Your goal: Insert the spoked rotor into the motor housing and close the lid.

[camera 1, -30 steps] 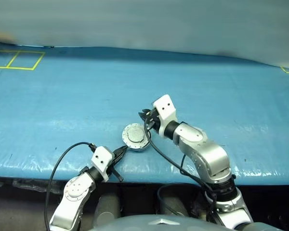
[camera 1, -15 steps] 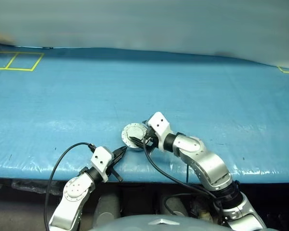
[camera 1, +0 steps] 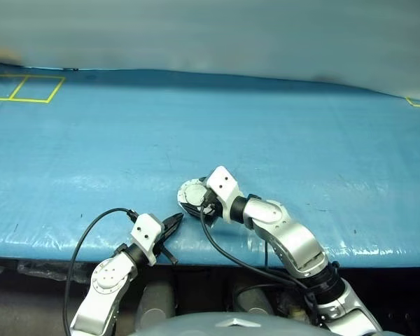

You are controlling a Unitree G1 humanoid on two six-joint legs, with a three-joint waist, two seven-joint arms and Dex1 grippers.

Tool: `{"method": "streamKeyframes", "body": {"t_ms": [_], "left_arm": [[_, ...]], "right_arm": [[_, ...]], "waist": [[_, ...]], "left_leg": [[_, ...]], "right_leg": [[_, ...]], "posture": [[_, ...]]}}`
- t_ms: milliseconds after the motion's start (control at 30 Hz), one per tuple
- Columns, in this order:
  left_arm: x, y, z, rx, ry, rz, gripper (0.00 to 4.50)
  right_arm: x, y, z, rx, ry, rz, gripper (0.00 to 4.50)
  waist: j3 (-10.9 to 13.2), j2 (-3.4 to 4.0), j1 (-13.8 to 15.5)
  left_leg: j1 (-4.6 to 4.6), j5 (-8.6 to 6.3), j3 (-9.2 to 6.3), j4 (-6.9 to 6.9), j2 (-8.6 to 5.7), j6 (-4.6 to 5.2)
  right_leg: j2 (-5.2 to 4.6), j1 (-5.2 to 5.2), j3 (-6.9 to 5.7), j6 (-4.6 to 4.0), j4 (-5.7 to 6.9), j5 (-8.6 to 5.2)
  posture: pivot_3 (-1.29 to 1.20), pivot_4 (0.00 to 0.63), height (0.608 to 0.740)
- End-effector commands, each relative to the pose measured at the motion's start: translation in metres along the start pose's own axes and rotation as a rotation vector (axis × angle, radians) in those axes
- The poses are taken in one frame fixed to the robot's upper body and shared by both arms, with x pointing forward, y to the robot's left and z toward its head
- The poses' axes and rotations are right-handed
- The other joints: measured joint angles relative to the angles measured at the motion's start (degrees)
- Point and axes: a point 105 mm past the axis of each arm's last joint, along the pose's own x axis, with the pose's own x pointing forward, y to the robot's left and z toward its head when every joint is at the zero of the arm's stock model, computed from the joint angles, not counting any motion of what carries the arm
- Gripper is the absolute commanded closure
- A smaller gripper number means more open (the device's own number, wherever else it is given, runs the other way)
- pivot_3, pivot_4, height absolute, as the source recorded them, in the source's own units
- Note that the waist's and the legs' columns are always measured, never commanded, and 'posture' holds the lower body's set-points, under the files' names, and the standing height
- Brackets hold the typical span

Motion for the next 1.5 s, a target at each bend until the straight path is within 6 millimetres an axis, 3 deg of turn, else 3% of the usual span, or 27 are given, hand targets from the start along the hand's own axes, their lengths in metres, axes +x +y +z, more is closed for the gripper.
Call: {"method": "streamKeyframes", "body": {"t_ms": [33,200,300,400,867,1500], "left_arm": [[0.002,0.001,0.012,0.027,-0.044,0.002,4.5],[0.002,0.001,0.013,0.029,-0.046,0.005,4.5],[0.003,0.002,0.013,0.03,-0.048,0.007,4.5],[0.003,0.002,0.013,0.031,-0.049,0.008,4.5],[0.004,0.002,0.014,0.033,-0.056,0.01,4.5],[0.002,0.004,0.016,0.051,-0.064,0.02,4.5]], "right_arm": [[0.001,-0.003,0.005,-0.013,-0.029,-0.025,0.01],[0.003,-0.003,0.001,-0.015,-0.017,-0.028,0.01],[0.002,-0.005,0.0,-0.022,-0.017,-0.032,0.58],[0.001,-0.005,0.002,-0.034,-0.02,-0.031,1.44],[-0.003,-0.01,0.025,-0.104,-0.041,0.012,1.46],[0.001,-0.023,0.006,-0.117,0.017,0.092,1.46]], "waist": [[0.0,0.0,0.02],[0.0,0.0,0.07],[0.0,0.0,0.1],[0.0,0.0,0.14],[0.0,0.0,0.24],[0.0,0.0,0.21]], "left_leg": [[0.0,0.0,0.0,0.0,0.0,0.0],[0.0,0.0,0.0,0.0,0.0,0.0],[0.0,0.0,0.0,0.0,0.0,0.0],[0.0,0.0,0.0,0.0,0.0,0.0],[-0.01,0.0,0.0,0.01,0.0,0.0],[-0.03,0.0,0.02,0.01,0.0,0.01]], "right_leg": [[0.0,0.0,0.0,0.0,0.0,0.0],[0.0,0.01,0.0,0.0,0.0,0.0],[0.0,0.0,0.0,0.0,0.0,0.0],[0.0,0.01,0.0,0.01,0.0,0.0],[0.0,0.0,0.0,0.01,0.0,0.01],[0.03,0.04,0.01,0.03,0.0,0.02]], "posture": [[0.0,0.15,0.74],[0.0,0.15,0.74],[0.0,0.15,0.74],[0.0,0.15,0.74],[0.0,0.15,0.74],[0.0,0.15,0.74]]}}
